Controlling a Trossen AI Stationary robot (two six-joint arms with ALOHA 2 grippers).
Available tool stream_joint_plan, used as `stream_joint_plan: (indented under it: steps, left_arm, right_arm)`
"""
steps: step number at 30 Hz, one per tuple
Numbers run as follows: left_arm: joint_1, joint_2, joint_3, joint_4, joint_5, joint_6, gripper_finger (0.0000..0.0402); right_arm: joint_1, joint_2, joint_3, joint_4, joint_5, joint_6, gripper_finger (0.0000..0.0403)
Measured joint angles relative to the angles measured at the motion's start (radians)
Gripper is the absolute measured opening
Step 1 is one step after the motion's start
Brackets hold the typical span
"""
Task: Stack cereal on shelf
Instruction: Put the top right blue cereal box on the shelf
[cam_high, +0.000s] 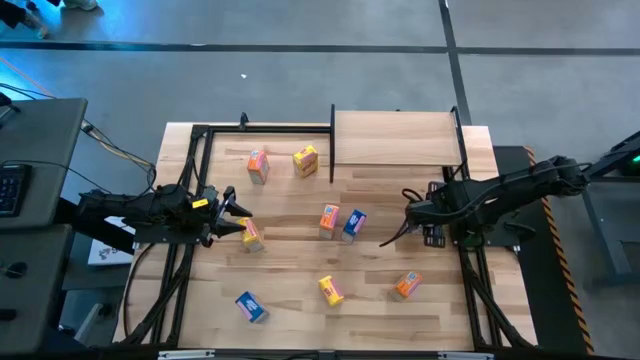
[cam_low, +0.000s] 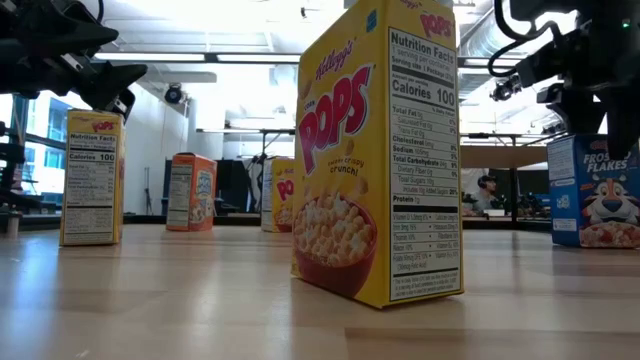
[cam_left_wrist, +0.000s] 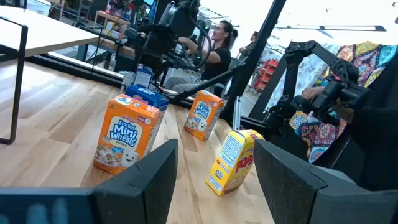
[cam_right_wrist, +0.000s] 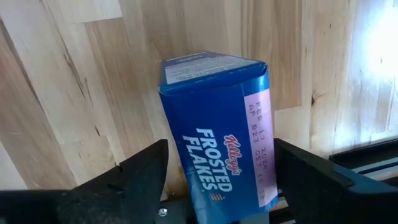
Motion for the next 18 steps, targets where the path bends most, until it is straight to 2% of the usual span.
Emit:
stream_joint_plan:
  steps: [9, 18]
  left_arm:
    - [0.000, 0.000, 0.000, 0.000, 0.000, 0.000, 0.0200]
    - [0.000, 0.000, 0.000, 0.000, 0.000, 0.000, 0.0200]
  right_arm:
    - [0.000, 0.000, 0.000, 0.003, -0.011, 0.000, 0.0188]
    - [0.000, 0.000, 0.015, -0.004, -0.045, 0.000, 0.0163]
